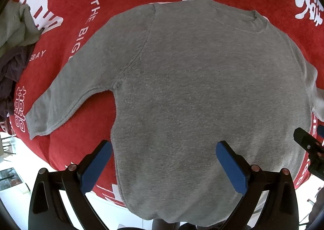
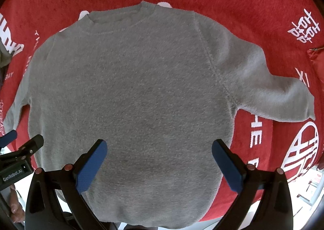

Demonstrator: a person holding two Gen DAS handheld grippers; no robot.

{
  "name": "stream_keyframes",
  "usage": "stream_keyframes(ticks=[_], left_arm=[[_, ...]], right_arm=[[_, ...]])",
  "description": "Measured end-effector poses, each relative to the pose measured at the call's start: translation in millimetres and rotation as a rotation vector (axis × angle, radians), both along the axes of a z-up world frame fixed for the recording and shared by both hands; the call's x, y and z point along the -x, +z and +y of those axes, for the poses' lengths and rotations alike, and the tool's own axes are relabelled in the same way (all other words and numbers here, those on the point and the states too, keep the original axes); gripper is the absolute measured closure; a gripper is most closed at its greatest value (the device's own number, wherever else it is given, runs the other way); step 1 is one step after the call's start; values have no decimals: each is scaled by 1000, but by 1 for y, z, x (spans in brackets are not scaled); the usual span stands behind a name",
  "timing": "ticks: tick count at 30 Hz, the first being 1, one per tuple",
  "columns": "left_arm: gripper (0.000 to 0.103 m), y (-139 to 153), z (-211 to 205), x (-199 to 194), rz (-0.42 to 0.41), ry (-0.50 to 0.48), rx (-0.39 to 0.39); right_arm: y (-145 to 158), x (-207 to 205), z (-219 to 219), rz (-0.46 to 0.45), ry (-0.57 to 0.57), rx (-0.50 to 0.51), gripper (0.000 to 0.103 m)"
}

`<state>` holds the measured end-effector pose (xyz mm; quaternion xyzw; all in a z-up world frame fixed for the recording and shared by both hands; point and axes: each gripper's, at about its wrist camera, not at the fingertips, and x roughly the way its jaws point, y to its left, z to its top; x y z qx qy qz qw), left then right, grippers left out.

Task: Fold small clothes

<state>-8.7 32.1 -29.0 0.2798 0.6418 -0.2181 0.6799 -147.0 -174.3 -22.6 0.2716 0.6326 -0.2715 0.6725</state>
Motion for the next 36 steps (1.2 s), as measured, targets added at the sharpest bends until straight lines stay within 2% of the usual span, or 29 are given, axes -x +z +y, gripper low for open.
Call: stream_keyframes(ticks=[36], left_arm=[[0, -7, 12, -8, 7, 17, 16]], right_arm=[[-6, -7, 7, 27, 14, 9, 0]])
